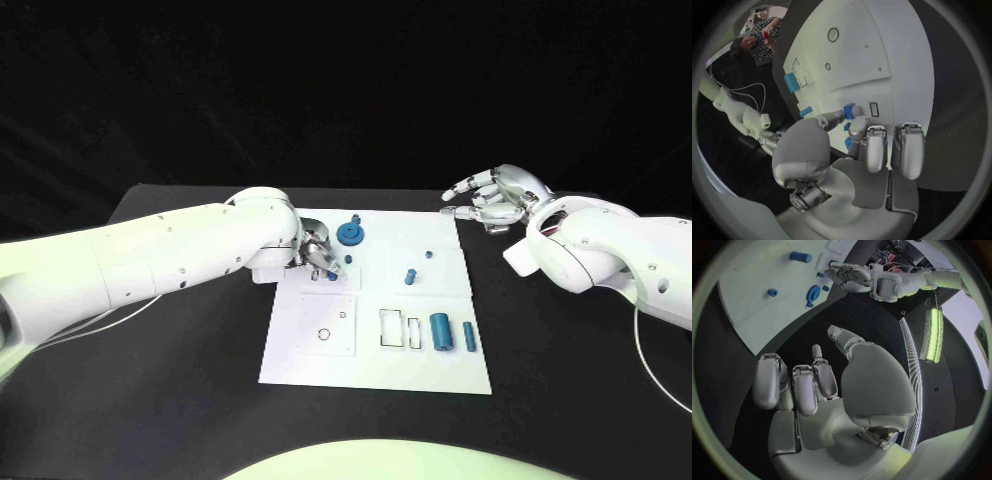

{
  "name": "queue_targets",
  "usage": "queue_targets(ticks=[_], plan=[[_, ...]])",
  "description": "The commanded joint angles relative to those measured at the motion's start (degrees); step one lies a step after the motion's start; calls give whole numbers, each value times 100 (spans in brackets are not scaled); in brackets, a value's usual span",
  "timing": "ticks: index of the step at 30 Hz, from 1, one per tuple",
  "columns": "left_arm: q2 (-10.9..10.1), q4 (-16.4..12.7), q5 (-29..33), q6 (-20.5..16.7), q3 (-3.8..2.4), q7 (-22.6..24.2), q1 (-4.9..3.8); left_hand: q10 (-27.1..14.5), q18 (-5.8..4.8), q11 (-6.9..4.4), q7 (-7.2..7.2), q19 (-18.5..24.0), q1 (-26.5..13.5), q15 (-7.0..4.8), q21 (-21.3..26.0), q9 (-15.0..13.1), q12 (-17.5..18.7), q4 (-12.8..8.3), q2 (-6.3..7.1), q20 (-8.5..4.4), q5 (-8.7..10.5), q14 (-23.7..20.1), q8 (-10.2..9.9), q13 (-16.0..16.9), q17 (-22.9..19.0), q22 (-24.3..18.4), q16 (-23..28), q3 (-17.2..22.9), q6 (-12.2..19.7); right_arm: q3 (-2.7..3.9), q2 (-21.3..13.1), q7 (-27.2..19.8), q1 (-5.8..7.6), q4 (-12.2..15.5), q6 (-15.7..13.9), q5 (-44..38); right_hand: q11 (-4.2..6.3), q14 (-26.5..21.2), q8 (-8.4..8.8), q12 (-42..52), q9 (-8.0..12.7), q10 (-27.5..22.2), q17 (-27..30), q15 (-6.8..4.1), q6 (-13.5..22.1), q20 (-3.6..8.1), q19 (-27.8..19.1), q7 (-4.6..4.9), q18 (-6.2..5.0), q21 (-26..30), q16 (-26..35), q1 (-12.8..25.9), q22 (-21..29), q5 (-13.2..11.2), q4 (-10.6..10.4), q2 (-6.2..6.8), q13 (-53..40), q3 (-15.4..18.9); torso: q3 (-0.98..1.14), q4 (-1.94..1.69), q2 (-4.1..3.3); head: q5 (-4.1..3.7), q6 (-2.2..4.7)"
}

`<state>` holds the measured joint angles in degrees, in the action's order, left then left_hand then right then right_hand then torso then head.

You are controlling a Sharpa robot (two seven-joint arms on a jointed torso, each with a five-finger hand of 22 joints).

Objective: Assemble the parts on the task board

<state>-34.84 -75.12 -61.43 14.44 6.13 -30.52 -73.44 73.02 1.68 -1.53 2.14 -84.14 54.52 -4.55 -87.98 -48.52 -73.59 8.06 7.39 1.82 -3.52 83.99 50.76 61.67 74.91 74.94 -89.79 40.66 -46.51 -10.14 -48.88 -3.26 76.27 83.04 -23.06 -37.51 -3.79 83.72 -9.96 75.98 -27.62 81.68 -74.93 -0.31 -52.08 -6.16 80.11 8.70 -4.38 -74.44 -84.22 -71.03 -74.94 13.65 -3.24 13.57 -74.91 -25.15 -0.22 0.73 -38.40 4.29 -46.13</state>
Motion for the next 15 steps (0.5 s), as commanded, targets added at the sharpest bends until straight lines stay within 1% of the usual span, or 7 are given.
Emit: queue_targets(ticks=[1, 5, 9, 10, 11, 15], plan=[[10, -2, 41, 114, 13, 13, 14, 38, -73, 1, 21, -411, -47, -29, -5, -9, -24, 27, 9, -39, 37, 601, -39, 9, 1509, 1039, -21, -64, -33, 2, -3, -47, -1, 10, 82, -45, -1, 362, -24, -37, 5, -34, -996, 22, 35, 9, -38, 5, 25, 39, 33, -10, -547, 14, -11, -46, -146, 26, 1, 3, 5, 1, -2], [7, 5, 30, 130, 13, 12, 14, 47, -74, -1, 18, -414, -94, -32, -6, -22, -31, 142, 33, -43, 39, 601, -61, 24, 1509, 1046, -21, -338, -64, 2, -6, -49, -1, 10, 80, -45, -2, 359, -24, -46, 5, -39, -990, 22, 35, 9, -43, 5, 23, 47, 40, -8, -542, 12, -13, -46, -138, 28, 2, -1, 4, -1, 1], [2, 14, 22, 117, 13, 9, 14, 49, -74, -1, 17, -414, -111, -34, -5, -32, -32, 216, 49, -44, 41, 601, -74, 29, 1509, 1045, -21, -502, -76, 2, -6, -51, -1, 10, 81, -45, -1, 356, -24, -55, 5, -44, -983, 22, 36, 9, -47, 5, 22, 53, 48, -7, -539, 11, -14, -46, -130, 30, 4, 1, 6, -1, 5], [0, 18, 20, 100, 13, 9, 14, 47, -73, -1, 18, -412, -117, -33, -2, -35, -30, 239, 51, -45, 41, 601, -77, 26, 1509, 1041, -21, -548, -79, 2, -6, -52, -1, 9, 80, -45, -1, 356, -24, -55, 5, -44, -983, 22, 36, 9, -47, 5, 22, 53, 48, -7, -539, 11, -14, -46, -130, 30, 4, 1, 6, -5, 14], [-2, 22, 17, 84, 13, 9, 15, 50, -73, -1, 18, -413, -127, -34, -2, -40, -34, 287, 54, -45, 43, 601, -84, 33, 1509, 1043, -21, -634, -84, 2, -6, -53, -1, 9, 80, -45, -1, 356, -24, -55, 5, -44, -983, 22, 36, 9, -47, 5, 22, 53, 48, -7, -539, 11, -14, -46, -130, 30, 3, 1, 6, -5, 16], [-10, 42, 8, 41, 13, 9, 15, 53, -72, -2, 18, -410, -137, -34, 2, -48, -36, 361, 52, -46, 42, 601, -94, 39, 1509, 1035, -21, -760, -90, 2, -6, -55, -1, 9, 80, -45, -1, 350, -24, -68, 5, -51, -973, 22, 37, 9, -59, 5, 17, 71, 61, -4, -529, 8, -18, -46, -119, 33, 1, 4, 4, -5, 20]])
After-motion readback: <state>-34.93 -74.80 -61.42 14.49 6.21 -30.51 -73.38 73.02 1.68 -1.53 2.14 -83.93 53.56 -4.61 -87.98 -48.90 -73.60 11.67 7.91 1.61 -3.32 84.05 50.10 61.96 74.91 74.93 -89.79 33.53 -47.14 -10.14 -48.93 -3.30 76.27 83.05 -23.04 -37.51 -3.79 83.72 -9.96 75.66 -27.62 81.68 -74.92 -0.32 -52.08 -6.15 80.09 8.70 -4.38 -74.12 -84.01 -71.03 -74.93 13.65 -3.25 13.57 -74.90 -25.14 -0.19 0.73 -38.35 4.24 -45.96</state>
